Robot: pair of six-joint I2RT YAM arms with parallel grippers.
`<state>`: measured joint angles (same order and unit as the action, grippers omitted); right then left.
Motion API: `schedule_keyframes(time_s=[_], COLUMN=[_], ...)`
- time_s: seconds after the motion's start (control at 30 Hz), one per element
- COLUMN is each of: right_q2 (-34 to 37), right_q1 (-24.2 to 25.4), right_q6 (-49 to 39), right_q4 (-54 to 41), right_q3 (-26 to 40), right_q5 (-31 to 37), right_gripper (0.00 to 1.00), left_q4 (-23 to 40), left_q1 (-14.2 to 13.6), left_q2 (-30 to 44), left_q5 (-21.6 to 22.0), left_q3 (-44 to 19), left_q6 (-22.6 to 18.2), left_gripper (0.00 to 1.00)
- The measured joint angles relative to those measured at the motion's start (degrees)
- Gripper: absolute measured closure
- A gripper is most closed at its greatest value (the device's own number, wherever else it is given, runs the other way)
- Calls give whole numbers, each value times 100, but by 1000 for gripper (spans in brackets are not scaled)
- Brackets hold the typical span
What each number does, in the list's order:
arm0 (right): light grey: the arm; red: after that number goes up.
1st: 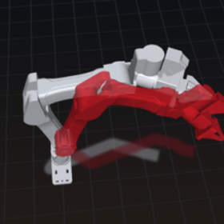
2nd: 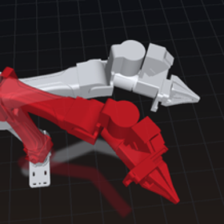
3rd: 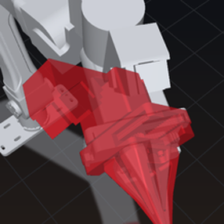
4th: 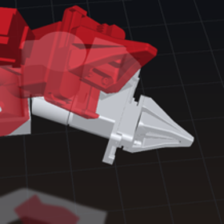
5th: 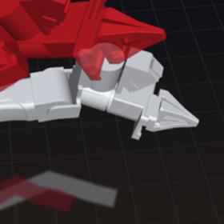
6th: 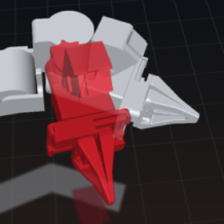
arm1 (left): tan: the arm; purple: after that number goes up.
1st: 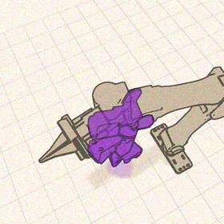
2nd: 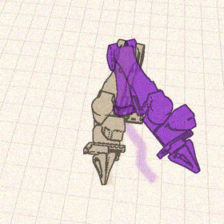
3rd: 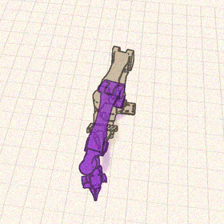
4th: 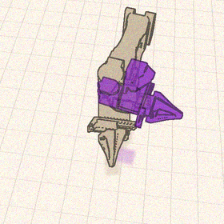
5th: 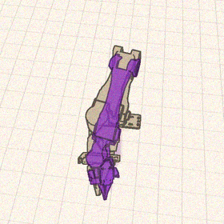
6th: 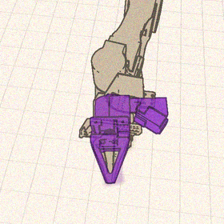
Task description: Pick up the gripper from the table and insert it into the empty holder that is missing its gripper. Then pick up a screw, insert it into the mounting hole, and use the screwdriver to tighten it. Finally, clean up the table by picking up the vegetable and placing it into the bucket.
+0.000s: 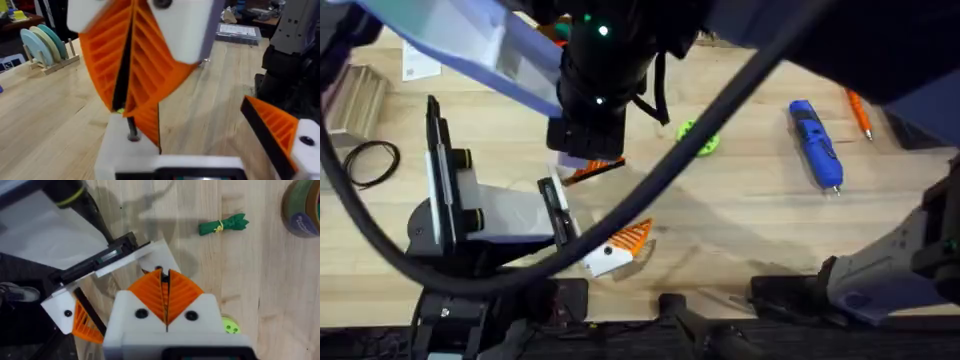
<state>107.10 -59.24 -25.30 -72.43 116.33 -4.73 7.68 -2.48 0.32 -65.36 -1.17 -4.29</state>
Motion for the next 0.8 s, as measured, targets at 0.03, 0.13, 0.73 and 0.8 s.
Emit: schedule_keyframes(time_s=[0.03,0.13,0.73,0.8], right_q2=[1,-1,0,-1], right_q1=[0,0,0,0], right_q6=[0,0,2,2], right_q4=[-1,1,36,76], right_q3=[0,0,-60,-127], right_q5=[0,0,0,0], right_gripper=[995,995,995,995], left_q4=[0,0,0,2], left_q1=[0,0,0,0], left_q2=[0,-2,0,0], left_q5=[0,0,0,0], left_q3=[0,0,0,0], left_q6=[0,0,0,14], left_gripper=[15,15,15,15])
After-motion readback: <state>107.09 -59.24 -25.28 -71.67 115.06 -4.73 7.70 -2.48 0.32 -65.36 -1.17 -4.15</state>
